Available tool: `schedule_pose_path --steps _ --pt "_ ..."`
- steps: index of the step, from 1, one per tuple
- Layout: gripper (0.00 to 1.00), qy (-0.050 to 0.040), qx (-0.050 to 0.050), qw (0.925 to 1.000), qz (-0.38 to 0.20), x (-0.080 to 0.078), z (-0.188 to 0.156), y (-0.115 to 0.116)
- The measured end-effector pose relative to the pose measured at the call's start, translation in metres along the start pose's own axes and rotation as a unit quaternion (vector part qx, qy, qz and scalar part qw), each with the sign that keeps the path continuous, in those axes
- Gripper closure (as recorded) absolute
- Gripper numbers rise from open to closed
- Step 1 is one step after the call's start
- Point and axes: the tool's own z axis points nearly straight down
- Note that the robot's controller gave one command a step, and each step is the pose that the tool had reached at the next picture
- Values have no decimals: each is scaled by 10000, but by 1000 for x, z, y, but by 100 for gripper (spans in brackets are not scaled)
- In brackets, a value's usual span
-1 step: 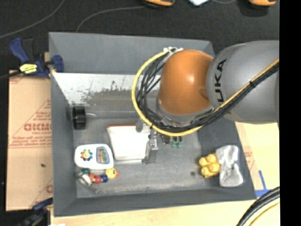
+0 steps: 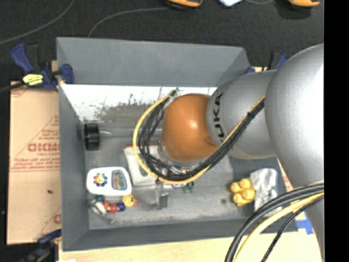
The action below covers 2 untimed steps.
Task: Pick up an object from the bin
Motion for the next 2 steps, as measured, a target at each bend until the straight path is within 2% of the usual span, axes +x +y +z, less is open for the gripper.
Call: schedule_pose_path --steps 1,2 --pt "0 -54 18 9999 84 26 -146 -65" --pt "0 -58 10 9985 -550 -30 -10 -8"
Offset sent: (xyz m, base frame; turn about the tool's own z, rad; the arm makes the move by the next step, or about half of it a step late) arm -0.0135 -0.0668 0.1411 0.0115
